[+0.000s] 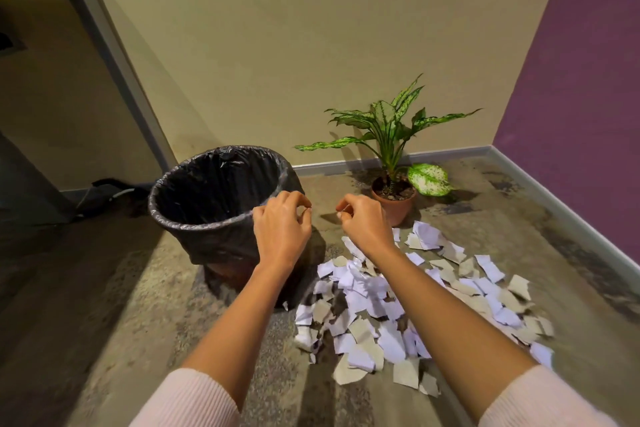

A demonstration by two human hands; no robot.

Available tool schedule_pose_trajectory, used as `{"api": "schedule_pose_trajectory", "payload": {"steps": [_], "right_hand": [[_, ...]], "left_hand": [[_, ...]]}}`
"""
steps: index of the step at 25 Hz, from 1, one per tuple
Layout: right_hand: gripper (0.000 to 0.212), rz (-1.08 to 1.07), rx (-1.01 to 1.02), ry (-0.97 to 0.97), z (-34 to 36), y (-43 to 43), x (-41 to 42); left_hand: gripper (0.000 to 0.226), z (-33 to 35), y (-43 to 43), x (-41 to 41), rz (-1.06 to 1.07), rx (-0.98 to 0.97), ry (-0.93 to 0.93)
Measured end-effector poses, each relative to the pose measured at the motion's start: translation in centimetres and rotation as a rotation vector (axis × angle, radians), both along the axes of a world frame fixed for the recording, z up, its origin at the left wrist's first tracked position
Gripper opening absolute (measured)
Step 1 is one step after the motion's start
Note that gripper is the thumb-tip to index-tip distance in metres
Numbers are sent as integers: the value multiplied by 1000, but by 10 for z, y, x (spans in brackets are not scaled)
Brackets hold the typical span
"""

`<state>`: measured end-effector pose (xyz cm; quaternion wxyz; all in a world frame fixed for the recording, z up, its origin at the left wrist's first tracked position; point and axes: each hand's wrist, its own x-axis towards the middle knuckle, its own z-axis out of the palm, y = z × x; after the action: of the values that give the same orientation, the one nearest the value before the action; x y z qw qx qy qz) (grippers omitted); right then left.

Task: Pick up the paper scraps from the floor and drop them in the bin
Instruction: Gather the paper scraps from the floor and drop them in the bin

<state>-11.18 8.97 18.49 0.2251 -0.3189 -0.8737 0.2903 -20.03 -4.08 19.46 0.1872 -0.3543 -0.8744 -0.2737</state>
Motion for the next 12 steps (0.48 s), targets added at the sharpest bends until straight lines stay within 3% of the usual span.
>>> {"api": "schedule_pose_trajectory", "payload": {"steps": [6, 12], "right_hand": [[15, -128, -138, -258, -57, 38, 114], [23, -120, -214, -573, -139, 57, 240]], "left_hand": [[5, -74, 34, 98, -241, -157, -138], [15, -151, 54, 174, -400, -346, -257]]}}
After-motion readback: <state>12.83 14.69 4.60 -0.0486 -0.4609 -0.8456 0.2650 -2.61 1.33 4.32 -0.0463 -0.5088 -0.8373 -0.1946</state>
